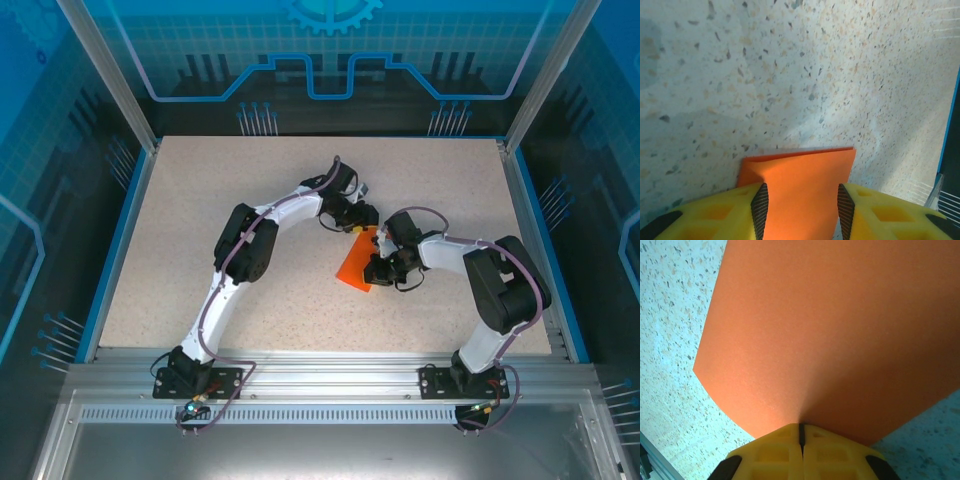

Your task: Fold a paper plane with a square sheet of paper (fold left side to right side)

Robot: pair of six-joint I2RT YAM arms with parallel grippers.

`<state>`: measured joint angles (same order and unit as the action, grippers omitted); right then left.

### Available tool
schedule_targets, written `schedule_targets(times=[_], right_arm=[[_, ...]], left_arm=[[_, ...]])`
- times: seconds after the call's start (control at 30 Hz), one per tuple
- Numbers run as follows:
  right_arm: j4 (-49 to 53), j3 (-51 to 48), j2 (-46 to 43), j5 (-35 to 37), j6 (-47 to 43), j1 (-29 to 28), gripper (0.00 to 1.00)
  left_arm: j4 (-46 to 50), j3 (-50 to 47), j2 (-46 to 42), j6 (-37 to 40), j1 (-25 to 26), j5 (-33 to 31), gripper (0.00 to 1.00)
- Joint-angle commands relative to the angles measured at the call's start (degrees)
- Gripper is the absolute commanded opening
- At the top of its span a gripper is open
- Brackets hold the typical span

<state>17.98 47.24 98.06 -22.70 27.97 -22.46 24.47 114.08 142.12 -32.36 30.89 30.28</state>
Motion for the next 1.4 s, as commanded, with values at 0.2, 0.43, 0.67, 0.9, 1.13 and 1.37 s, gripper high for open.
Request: schedule_targets(times=[0.2, 0.43, 0.67, 0.9, 1.13, 1.37], right_arm=[[7.7, -3.1, 3.9, 8.1, -1.2, -0.5, 0.05], [8.4, -3.7, 2.5, 8.0, -1.6, -0.4, 0.05], [6.2, -4.1, -0.2, 3.9, -3.5, -0.4, 0.07], [5.7, -2.2, -9.6, -0.7, -7.7, 2.4, 0.25], [9.5, 1.6, -14.0, 6.7, -9.2, 8.5, 0.54], [10.5, 9.5, -4.5, 9.2, -5.0, 9.7, 0.64]], left_arm=[[-1.0, 3.7, 4.3, -0.5, -1.3, -2.8, 0.46], [-0.3, 5.4, 4.7, -0.5, -3.1, -4.1, 0.46], [1.9, 4.0, -2.2, 2.6, -4.9, -4.3, 0.49], [-3.2, -19.8, -21.3, 4.1, -5.7, -6.7, 0.51], [-7.8, -40.3, -34.1, 0.4, -4.0, -6.8, 0.51], [-7.6, -42.9, -32.5, -0.9, 0.7, -8.5, 0.51]])
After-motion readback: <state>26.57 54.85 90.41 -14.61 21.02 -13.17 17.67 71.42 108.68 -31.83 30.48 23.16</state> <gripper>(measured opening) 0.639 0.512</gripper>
